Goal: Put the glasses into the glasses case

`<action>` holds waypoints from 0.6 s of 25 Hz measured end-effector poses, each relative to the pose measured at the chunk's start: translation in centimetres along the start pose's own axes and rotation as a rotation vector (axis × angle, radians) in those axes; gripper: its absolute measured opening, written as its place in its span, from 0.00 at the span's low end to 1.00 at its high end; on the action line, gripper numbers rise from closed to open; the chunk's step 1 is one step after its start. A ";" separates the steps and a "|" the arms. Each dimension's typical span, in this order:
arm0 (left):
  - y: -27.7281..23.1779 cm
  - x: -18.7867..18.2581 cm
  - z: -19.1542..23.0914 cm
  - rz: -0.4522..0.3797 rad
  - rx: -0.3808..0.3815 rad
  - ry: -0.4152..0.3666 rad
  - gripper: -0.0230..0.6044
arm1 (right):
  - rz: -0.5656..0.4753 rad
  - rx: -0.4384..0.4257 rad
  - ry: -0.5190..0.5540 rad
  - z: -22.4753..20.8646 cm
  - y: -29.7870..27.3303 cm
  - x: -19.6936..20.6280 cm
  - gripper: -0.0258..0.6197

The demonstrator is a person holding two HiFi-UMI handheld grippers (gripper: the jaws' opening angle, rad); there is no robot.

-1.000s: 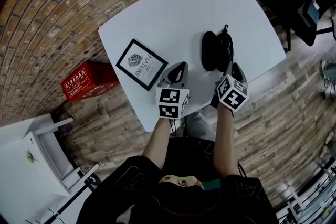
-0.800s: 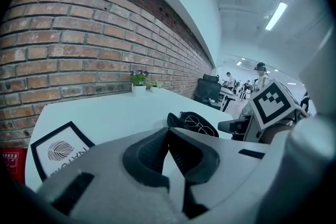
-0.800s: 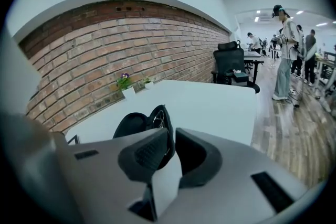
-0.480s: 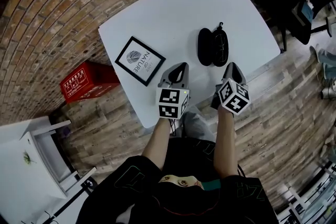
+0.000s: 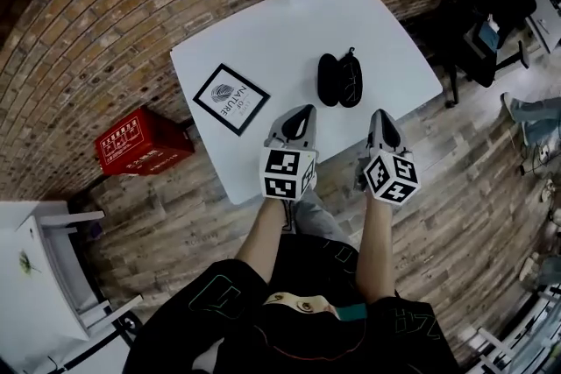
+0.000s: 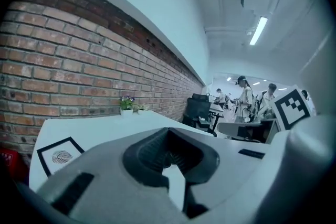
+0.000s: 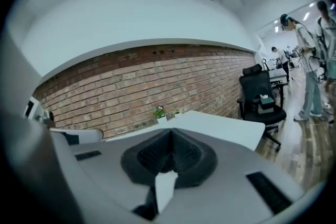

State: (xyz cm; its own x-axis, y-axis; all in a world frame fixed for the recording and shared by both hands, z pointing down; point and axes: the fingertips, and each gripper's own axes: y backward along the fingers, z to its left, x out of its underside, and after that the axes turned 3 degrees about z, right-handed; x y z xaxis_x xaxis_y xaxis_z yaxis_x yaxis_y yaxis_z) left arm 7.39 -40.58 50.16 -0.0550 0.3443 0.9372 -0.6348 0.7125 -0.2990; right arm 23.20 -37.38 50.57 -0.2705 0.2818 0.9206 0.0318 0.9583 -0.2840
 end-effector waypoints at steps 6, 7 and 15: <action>4.6 -2.7 -2.4 -0.080 -0.051 -0.051 0.04 | -0.064 -0.025 0.112 1.7 5.9 -3.5 0.05; 5.3 -3.1 -2.7 -0.094 -0.060 -0.057 0.04 | -0.076 -0.029 0.128 2.0 6.8 -4.0 0.05; 9.9 -3.9 -3.7 -0.148 -0.109 -0.053 0.04 | -0.100 -0.075 0.223 4.7 11.2 -5.3 0.05</action>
State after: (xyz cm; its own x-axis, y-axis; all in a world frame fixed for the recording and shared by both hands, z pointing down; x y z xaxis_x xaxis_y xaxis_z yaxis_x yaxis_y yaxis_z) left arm 4.22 -32.60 42.84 -0.0100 0.2005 0.9796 -0.5522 0.8157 -0.1725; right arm 20.50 -28.40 41.25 -0.0573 0.1809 0.9818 0.0888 0.9805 -0.1754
